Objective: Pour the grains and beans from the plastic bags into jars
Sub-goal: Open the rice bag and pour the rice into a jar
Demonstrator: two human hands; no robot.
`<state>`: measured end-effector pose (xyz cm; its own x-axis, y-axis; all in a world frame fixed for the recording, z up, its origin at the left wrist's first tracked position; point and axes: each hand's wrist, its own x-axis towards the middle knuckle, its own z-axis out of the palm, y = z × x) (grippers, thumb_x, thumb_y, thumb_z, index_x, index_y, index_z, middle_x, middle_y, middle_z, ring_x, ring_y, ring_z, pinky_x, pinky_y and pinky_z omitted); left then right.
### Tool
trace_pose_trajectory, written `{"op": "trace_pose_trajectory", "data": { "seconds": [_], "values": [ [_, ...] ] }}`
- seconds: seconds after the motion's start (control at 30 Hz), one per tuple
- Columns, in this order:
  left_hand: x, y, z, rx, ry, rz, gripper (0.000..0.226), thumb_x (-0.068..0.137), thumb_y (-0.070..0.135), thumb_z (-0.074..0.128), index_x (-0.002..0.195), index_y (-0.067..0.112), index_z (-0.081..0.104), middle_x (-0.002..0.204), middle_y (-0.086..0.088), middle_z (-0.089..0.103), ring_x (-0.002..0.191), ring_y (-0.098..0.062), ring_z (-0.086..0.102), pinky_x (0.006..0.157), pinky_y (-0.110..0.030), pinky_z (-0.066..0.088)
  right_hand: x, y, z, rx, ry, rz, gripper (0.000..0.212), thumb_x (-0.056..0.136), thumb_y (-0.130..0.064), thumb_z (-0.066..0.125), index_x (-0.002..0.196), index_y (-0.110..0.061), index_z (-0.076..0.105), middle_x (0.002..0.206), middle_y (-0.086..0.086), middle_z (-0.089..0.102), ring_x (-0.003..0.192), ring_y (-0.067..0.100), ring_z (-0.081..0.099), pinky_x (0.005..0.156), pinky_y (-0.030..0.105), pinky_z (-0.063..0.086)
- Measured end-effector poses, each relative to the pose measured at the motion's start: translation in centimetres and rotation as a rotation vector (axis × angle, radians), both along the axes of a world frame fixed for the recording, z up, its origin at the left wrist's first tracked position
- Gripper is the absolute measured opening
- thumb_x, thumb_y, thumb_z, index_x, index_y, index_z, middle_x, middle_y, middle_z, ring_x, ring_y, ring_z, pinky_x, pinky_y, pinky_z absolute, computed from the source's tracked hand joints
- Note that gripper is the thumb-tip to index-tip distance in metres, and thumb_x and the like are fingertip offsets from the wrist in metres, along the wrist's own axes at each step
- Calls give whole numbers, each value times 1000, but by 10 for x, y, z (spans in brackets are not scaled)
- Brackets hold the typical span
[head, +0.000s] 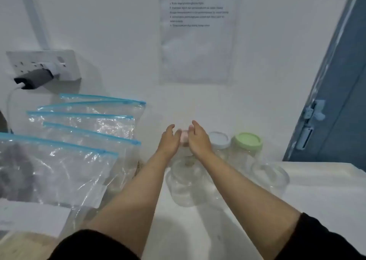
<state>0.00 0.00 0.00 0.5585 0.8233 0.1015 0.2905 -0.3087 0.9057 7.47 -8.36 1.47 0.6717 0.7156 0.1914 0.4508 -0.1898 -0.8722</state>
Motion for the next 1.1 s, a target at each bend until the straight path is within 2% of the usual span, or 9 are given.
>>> {"op": "trace_pose_trajectory", "data": {
  "seconds": [0.2, 0.37, 0.43, 0.53, 0.6, 0.77, 0.87, 0.97, 1.1],
  "values": [
    [-3, 6, -28, -120, -97, -89, 54, 106, 35, 40, 155, 21, 24, 158, -5, 34, 141, -21, 37, 118, -39, 30, 2, 16, -29, -108, -29, -70, 53, 107, -15, 32, 158, -7, 17, 167, 14, 4, 153, 26, 10, 119, 28, 11],
    [-9, 2, -32, -92, -205, -35, 55, 105, 40, 42, 155, 24, 26, 156, 0, 37, 141, -15, 37, 104, -17, 27, 1, 13, -26, -55, -60, -42, 50, 105, -13, 39, 153, -1, 29, 159, 14, 32, 147, 28, 28, 118, 30, 18],
    [-13, -3, -27, -67, -278, -25, 60, 102, 47, 42, 155, 25, 26, 156, 2, 36, 142, -14, 36, 107, -17, 27, -4, 8, -18, 2, -70, -19, 50, 105, -16, 39, 153, -4, 30, 161, 10, 30, 149, 24, 26, 120, 30, 18],
    [-20, -13, -11, 6, -377, 1, 72, 90, 63, 38, 154, 31, 26, 156, 5, 36, 141, -14, 37, 115, -29, 31, -11, -1, 2, 103, -74, 26, 52, 106, -20, 42, 155, -9, 29, 163, 4, 26, 150, 16, 23, 118, 22, 18],
    [-27, -22, 4, 61, -434, 19, 73, 88, 63, 37, 153, 33, 28, 155, 7, 37, 139, -12, 40, 112, -24, 32, -15, -11, 17, 198, -82, 37, 53, 105, -21, 48, 154, -11, 32, 159, 3, 31, 146, 13, 29, 113, 17, 22],
    [-52, -57, 51, 204, -562, 19, 66, 91, 59, 39, 151, 33, 32, 152, 11, 40, 137, -4, 41, 109, -14, 35, -31, -48, 52, 458, -125, 68, 56, 98, -29, 63, 148, -19, 42, 145, -6, 43, 134, 7, 43, 111, 39, 42],
    [-73, -88, 75, 260, -580, 18, 63, 91, 59, 39, 150, 36, 33, 151, 12, 40, 136, -3, 41, 103, -7, 35, -44, -78, 67, 515, -126, 109, 54, 96, -38, 64, 145, -28, 44, 143, -10, 46, 129, 5, 46, 108, 37, 44],
    [-93, -125, 82, 253, -577, 23, 62, 89, 60, 39, 147, 40, 35, 146, 19, 42, 132, -2, 44, 104, -11, 37, -59, -110, 70, 533, -147, 147, 52, 95, -44, 60, 143, -29, 45, 139, -11, 51, 129, 8, 47, 109, 31, 41],
    [-119, -178, 68, 209, -573, 31, 60, 87, 60, 37, 144, 41, 38, 130, 34, 43, 115, 23, 44, 87, 4, 35, -86, -157, 49, 574, -58, 219, 54, 90, -52, 60, 138, -31, 45, 140, -10, 48, 129, 10, 49, 107, 31, 44]
  ]
}}
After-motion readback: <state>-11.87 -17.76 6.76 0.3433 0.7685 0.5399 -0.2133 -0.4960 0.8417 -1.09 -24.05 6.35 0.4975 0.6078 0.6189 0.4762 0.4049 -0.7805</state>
